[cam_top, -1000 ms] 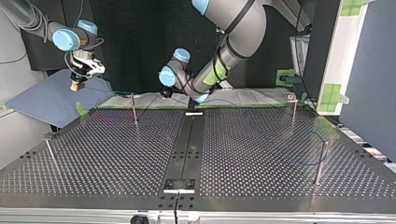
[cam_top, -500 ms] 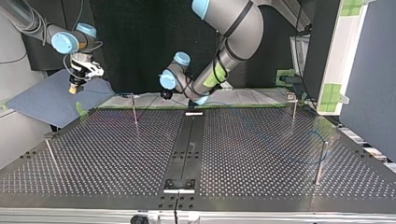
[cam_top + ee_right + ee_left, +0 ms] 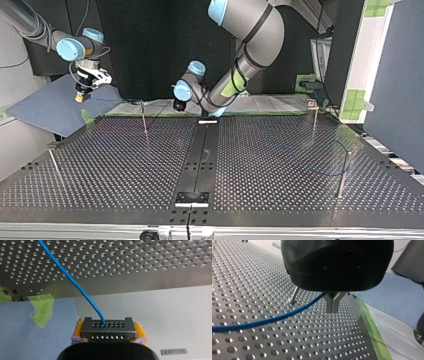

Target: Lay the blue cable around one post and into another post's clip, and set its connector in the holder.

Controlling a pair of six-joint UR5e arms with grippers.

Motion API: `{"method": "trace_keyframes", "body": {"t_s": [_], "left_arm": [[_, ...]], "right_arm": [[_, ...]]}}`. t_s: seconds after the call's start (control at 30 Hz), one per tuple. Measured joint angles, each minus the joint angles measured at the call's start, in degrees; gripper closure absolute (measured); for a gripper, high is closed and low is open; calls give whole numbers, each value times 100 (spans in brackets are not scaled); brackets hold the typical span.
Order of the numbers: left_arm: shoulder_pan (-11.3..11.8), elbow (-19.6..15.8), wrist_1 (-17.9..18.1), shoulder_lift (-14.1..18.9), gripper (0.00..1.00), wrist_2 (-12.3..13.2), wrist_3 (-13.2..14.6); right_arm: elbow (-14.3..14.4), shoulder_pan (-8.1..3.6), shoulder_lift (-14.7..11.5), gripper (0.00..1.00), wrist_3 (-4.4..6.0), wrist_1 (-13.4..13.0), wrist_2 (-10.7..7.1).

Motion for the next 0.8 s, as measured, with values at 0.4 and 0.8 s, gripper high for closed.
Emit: {"method": "trace_keyframes", "body": {"t_s": [0.4, 0.8], "left_arm": [[82, 141, 101, -187, 98, 218, -91], [294, 172, 157, -189, 98, 284, -101]], "right_arm": [[-339, 24, 135, 100, 15, 53, -96], [-714, 43, 155, 100, -3, 216, -134]]}}
